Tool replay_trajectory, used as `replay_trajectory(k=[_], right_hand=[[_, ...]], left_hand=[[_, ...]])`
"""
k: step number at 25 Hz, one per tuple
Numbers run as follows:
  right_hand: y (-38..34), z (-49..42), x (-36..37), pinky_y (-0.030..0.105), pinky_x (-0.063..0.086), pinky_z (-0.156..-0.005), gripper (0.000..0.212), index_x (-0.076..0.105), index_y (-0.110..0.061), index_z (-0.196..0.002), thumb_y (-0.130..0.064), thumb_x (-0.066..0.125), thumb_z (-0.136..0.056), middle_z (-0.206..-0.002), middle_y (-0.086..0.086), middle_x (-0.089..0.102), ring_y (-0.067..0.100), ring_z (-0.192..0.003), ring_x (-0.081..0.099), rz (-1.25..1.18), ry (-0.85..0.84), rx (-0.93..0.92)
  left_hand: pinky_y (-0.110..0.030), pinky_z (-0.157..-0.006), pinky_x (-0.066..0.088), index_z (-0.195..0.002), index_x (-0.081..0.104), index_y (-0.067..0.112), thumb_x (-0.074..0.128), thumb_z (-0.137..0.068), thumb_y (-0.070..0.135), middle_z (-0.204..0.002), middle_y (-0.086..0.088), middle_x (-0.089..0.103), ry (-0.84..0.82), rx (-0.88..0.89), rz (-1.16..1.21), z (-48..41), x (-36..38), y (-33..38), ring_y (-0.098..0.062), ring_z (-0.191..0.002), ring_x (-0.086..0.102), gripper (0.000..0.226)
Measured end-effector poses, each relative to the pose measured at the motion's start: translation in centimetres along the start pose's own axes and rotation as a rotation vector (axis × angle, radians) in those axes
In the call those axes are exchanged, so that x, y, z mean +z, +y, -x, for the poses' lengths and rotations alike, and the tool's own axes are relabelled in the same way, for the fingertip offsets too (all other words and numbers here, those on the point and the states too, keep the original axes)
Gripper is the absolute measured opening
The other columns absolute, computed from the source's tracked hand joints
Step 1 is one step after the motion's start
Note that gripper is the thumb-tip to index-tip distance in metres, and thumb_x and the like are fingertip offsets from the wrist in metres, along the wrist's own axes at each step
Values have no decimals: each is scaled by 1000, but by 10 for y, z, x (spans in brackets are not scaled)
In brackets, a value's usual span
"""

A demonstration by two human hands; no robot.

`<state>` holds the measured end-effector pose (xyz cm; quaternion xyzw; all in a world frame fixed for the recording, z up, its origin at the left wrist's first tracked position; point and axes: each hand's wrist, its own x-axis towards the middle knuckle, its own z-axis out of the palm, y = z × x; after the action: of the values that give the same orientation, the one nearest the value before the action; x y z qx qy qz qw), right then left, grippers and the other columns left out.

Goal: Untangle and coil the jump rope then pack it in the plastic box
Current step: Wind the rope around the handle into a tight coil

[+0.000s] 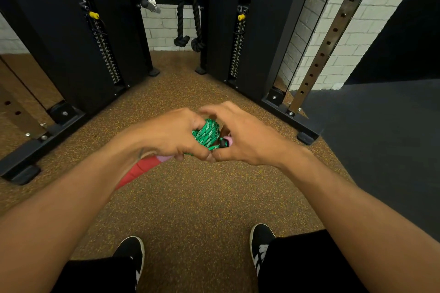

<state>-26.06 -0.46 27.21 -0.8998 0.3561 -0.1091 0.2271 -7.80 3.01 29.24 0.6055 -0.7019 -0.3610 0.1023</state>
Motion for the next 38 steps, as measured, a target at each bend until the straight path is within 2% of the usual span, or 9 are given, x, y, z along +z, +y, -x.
replay_trajectory(k=[6,11,15,19,23,25,30,34,38], right_hand=[[-1,2,9,29,48,-98,66,47,-19,-142,-38,73,-84,-130,-2,56,10,-112,55,137,27,-121],[3,2,1,6,37,-71,49,62,-21,-122,-44,75,-81,-111,-7,68,0,-84,54,174,57,-164],[4,4,3,9,47,-74,55,55,-27,-131,-35,76,-82,-126,-10,68,-7,-80,63,-22,90,-146],[2,3,0,7,42,-63,41,62,-29,-119,-40,71,-80,-96,-21,66,-12,-70,57,24,100,-190],[4,-3,-3,13,44,-65,37,63,-30,-115,-39,73,-80,-94,-16,70,1,-72,61,69,91,-243],[6,-6,-6,11,40,-63,36,64,-26,-112,-40,75,-81,-88,-15,68,1,-70,59,75,127,-248],[11,-4,-9,8,34,-53,23,65,-22,-95,-35,70,-78,-63,-19,53,-6,-58,53,37,155,-164],[18,-2,-5,15,42,-59,17,65,-30,-93,-30,74,-79,-72,-15,67,-2,-62,61,-140,89,19],[15,-4,-1,13,40,-57,37,58,-28,-112,-32,75,-80,-71,-14,71,-8,-57,61,-158,109,90]], left_hand=[[-28,-53,55,-85,74,15,86,-70,24,-84,-6,75,-114,-57,64,-2,-5,-11,-18,-64,70,21],[-25,-52,53,-85,76,19,86,-72,22,-80,1,75,-205,1,155,1,-5,-16,-13,-67,69,16],[-27,-58,56,-96,75,11,84,-75,24,-95,-14,75,-262,46,306,6,-12,-23,-21,-80,69,26],[-21,-56,56,-102,72,-1,82,-74,25,-101,-16,74,-321,18,511,9,-10,-25,-17,-83,69,40],[-19,-51,55,-104,72,3,90,-62,38,-102,-17,74,-378,20,628,10,-7,-23,-14,-81,70,58],[-19,-47,54,-101,72,8,92,-57,41,-97,-16,75,-322,60,658,10,-5,-19,-16,-76,71,59],[-20,-36,49,-81,55,14,95,-35,53,-68,-6,67,64,43,767,-1,-11,-19,-13,-47,62,72],[-19,-44,51,-82,65,14,85,-62,40,-76,-2,66,63,132,721,-2,-11,-23,-7,-60,61,39],[-19,-46,51,-94,67,14,71,-77,30,-82,-4,66,73,122,637,-7,-5,-24,-8,-61,58,23]])
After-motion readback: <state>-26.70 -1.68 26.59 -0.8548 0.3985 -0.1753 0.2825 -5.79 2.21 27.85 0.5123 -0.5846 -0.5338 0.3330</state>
